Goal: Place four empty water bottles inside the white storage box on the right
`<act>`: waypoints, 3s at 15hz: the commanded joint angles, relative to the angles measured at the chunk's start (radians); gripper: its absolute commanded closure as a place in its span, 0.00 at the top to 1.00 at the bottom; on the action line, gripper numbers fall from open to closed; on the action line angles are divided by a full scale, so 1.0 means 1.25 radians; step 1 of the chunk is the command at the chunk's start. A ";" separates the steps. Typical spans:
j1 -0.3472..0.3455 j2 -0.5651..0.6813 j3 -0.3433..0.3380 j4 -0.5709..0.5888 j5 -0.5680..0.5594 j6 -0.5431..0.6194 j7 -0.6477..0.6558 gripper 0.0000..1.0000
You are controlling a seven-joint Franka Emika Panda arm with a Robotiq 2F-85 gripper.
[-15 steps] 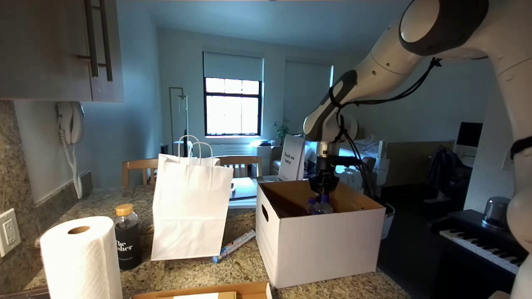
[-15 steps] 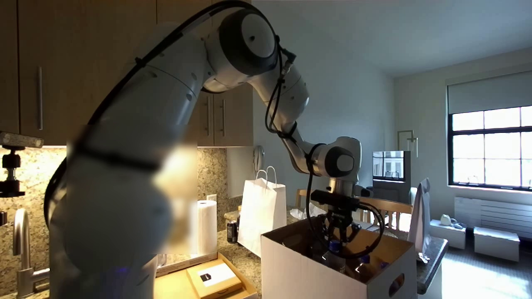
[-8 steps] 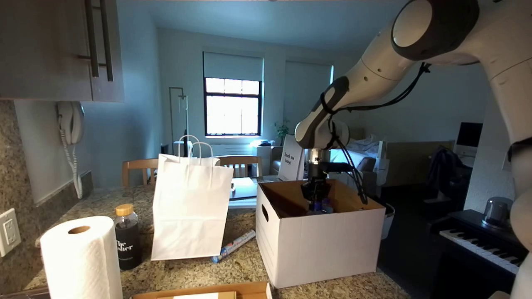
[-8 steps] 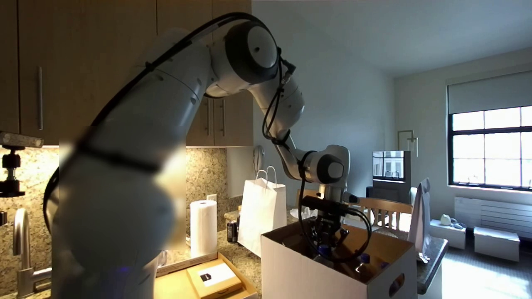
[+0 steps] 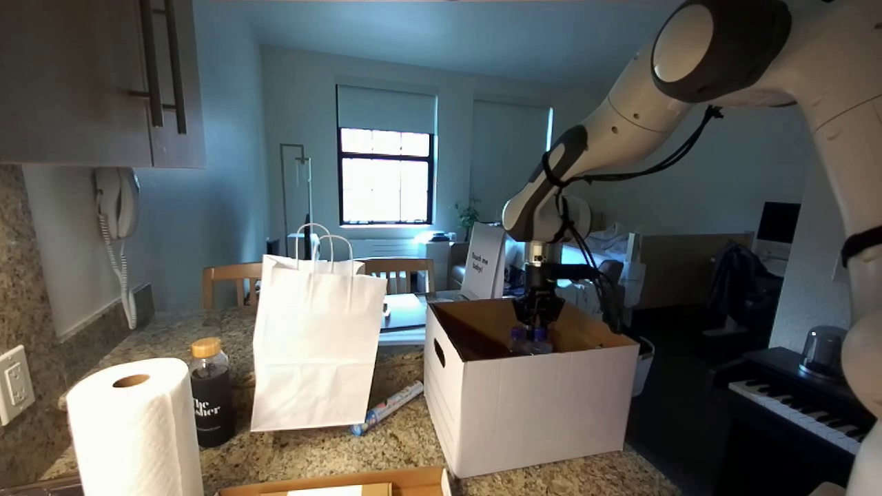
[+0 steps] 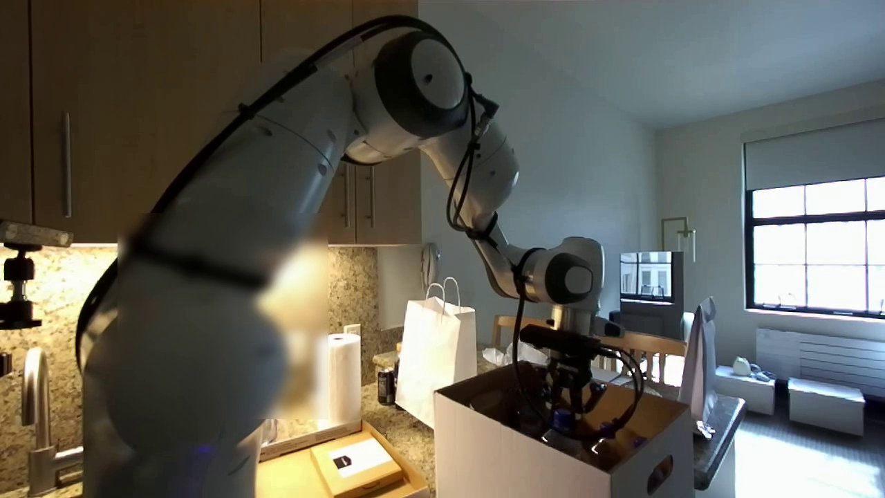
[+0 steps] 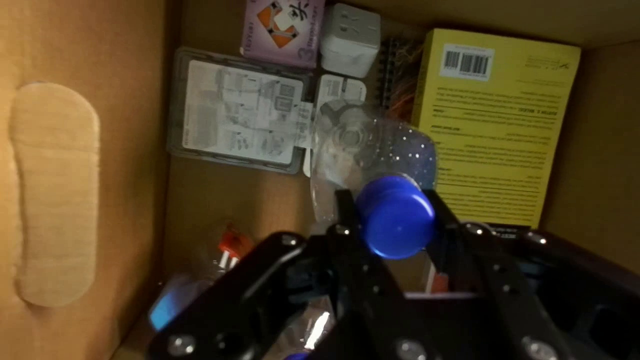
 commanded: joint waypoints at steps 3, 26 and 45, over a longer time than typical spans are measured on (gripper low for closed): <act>-0.036 0.051 -0.044 0.043 -0.026 0.074 0.075 0.14; -0.038 0.185 -0.059 0.148 -0.055 0.094 0.153 0.14; -0.041 0.186 -0.052 0.134 -0.054 0.098 0.141 0.73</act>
